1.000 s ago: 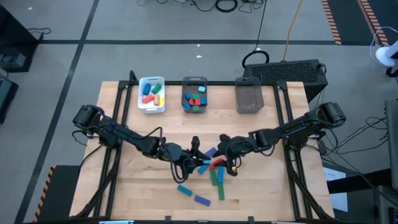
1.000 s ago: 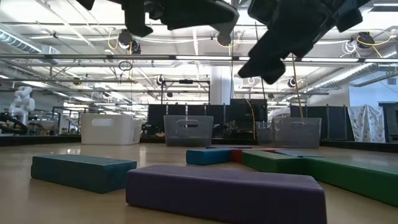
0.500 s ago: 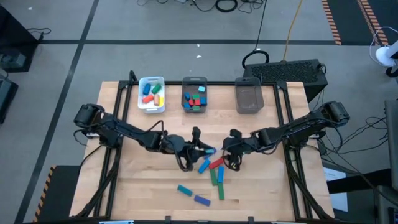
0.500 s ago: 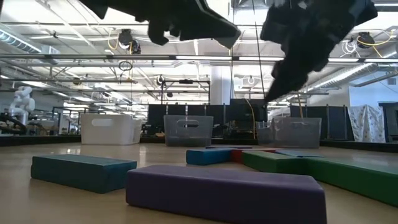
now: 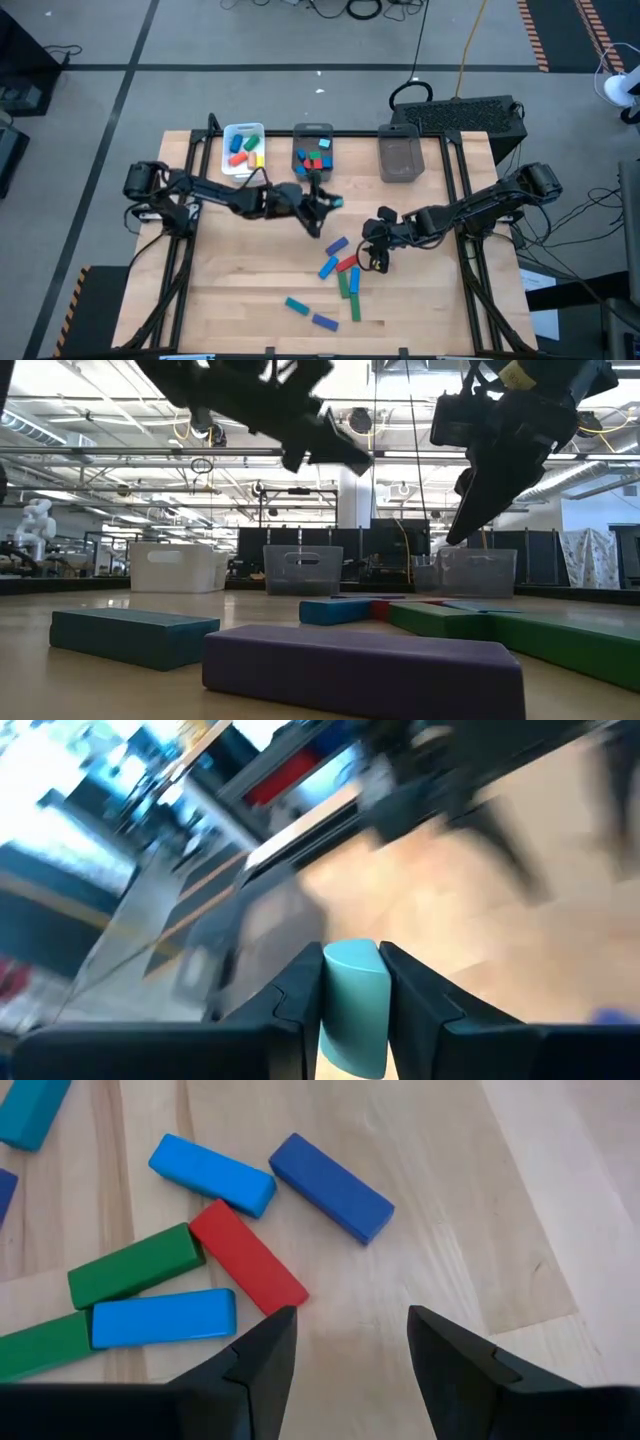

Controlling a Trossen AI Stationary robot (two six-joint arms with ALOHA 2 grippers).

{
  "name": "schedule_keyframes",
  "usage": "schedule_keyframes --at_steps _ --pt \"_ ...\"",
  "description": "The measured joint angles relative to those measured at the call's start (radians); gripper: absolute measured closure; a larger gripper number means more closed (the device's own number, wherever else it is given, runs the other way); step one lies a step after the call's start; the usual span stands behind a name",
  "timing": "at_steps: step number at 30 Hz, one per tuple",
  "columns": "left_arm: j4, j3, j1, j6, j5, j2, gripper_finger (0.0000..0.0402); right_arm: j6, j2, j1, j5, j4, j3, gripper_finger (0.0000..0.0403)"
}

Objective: Sort blocks by size
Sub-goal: Put the light blue half circle block into the left black bin

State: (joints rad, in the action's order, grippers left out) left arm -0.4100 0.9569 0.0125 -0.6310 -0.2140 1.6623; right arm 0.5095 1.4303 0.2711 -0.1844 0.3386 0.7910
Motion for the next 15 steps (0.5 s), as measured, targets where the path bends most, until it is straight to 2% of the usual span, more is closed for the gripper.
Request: schedule_keyframes --at_steps 5,11,15 --pt "0.005 0.0 -0.124 0.088 -0.076 0.0 0.0314 0.01 0.0 0.0 -0.002 0.0 0.0 0.0223" --pt "0.075 0.0 -0.274 0.224 -0.075 0.0 0.0312 0.008 0.0 0.0 -0.004 -0.001 0.0 0.0223" --pt "0.138 -0.001 -0.353 0.309 -0.022 0.0 0.0311 0.006 0.0 0.0 -0.004 -0.009 0.0 0.0223"
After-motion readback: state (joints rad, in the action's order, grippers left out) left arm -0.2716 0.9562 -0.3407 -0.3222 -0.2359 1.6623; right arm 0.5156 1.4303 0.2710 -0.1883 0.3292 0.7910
